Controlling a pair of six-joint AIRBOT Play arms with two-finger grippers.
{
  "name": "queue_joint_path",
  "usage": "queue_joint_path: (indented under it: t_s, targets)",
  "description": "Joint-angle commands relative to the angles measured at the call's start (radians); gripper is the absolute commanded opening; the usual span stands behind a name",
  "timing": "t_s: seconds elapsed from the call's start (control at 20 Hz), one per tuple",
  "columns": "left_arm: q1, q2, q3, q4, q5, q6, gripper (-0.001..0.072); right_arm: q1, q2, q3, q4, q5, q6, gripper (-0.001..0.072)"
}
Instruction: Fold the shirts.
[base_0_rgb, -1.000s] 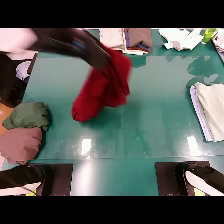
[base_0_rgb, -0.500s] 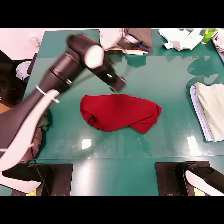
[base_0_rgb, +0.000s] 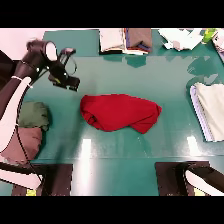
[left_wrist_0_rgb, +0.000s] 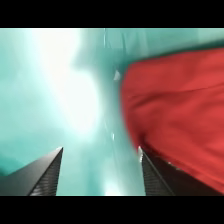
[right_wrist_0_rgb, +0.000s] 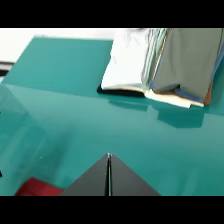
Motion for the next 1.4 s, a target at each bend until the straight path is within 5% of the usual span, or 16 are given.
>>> queue_joint_path:
  t_s: [0.0, 0.25, 0.45, 0.5, 0.65, 0.7, 0.9, 1.1, 1.15, 1.2, 1.25, 1.35]
  targets:
    - [0.035, 0.001, -0.187, -0.087, 0.138, -0.023, 0.0569, 0.001, -0.023, 0.001, 0.007, 0.039, 0.0, 0.0019]
    - [0.033, -0.002, -0.34, -0.213, 0.32, -0.023, 0.0568, 0.035, -0.076, 0.001, 0.005, 0.063, 0.0, 0.0019]
    - [0.033, -0.001, -0.359, -0.254, 0.341, -0.022, 0.0566, 0.084, -0.123, 0.001, 0.004, 0.061, 0.0, 0.0019]
    - [0.033, -0.001, -0.359, -0.255, 0.344, -0.022, 0.0532, 0.088, -0.134, 0.001, -0.001, 0.061, 0.0, 0.0019]
    - [0.033, -0.001, -0.359, -0.257, 0.365, -0.013, 0.0092, 0.085, -0.159, 0.001, -0.003, 0.087, 0.0, 0.0019]
    - [0.033, 0.0, -0.356, -0.257, 0.37, 0.0, 0.0027, 0.083, -0.166, 0.001, -0.013, 0.119, 0.0, 0.0019]
    - [0.035, 0.048, -0.28, -0.189, 0.365, 0.031, 0.0026, 0.036, -0.164, -0.123, -0.179, 0.273, 0.043, 0.0019]
    - [0.035, 0.108, -0.233, -0.174, 0.37, 0.057, 0.0027, -0.069, -0.094, -0.495, -0.175, 0.203, 0.063, 0.0025]
    - [0.035, 0.112, -0.233, -0.174, 0.369, 0.057, 0.0027, -0.084, -0.088, -0.583, -0.166, 0.171, 0.062, 0.0139]
    - [0.035, 0.112, -0.233, -0.175, 0.363, 0.057, 0.0027, -0.099, -0.09, -0.665, -0.145, 0.135, 0.062, 0.0396]
    - [0.035, 0.112, -0.233, -0.175, 0.357, 0.057, 0.0027, -0.107, -0.103, -0.727, -0.113, 0.113, 0.062, 0.0455]
    - [0.035, 0.112, -0.233, -0.175, 0.35, 0.056, 0.0027, -0.11, -0.157, -0.8, -0.051, 0.093, 0.061, 0.0454]
